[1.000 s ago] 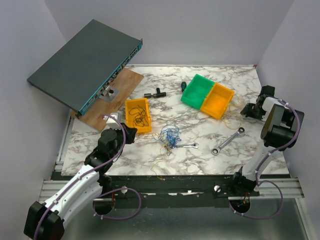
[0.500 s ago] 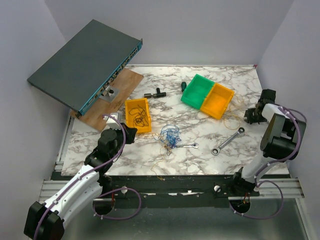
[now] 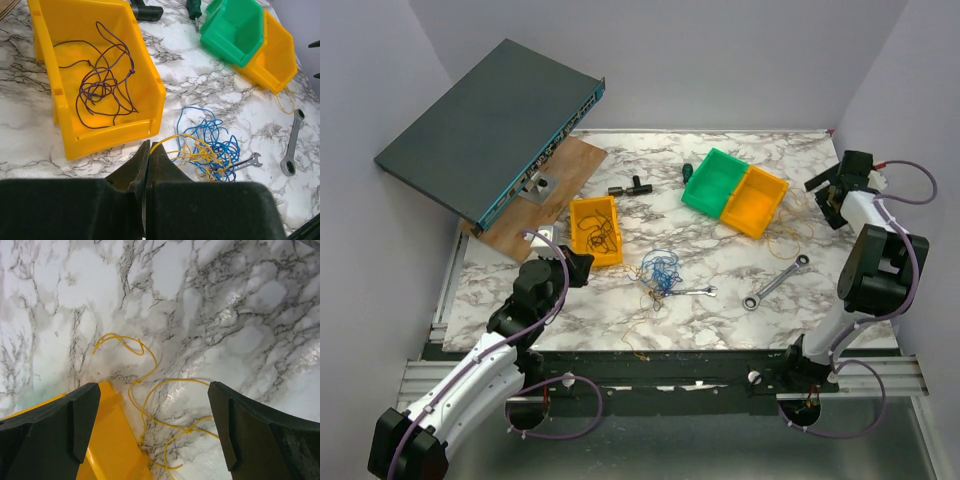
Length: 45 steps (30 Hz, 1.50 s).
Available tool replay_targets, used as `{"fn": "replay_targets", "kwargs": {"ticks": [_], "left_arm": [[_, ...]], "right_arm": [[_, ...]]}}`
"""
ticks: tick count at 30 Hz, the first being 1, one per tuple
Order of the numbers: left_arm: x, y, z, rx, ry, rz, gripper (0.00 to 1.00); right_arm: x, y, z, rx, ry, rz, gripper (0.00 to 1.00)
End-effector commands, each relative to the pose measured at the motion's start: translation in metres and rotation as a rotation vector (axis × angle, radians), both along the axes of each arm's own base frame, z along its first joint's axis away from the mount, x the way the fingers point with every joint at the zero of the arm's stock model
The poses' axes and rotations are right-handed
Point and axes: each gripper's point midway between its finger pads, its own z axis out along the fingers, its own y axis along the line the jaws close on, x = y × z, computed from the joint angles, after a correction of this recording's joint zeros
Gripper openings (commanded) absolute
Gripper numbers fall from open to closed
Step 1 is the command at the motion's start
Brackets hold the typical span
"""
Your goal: Untangle the cables
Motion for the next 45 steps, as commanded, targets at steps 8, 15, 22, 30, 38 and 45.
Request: {"fn": "replay_targets", "kwargs": {"ticks": [8,15,22,30,38,45], "left_arm": [[-0.002,-0.003,-0.006,0.004,0.015,-0.023,0.00],[-0.003,-0.003,-0.006,0.004,0.015,-0.024,0.00],[-0.003,-0.002,-0.005,0.006,0.014,-0.019,0.00],[-0.003,-0.001,-0.006,0.010,0.016,-0.016,0.00],[-0.004,-0.002,-0.006,0.006,0.013,-0.022,0.00],[-0.004,-0.001,-0.005,0.007,0.010,-0.018,0.00]], "right_arm": [[0.044,-0.016,-0.045,-0.242,0.173,0.130,1.00],[0.056,-0.024,-0.075,-0.279,0.273,0.112,0.45],[0.035,-0.011,-0.047,-0.242,0.190,0.105,0.01],[0.006,0.027,-0.004,-0.173,0.087,0.196,0.01],[-0.021,0.045,-0.012,-0.103,0.046,0.201,0.09],[-0.041,0.040,-0.047,-0.110,0.201,0.188,0.10]]}}
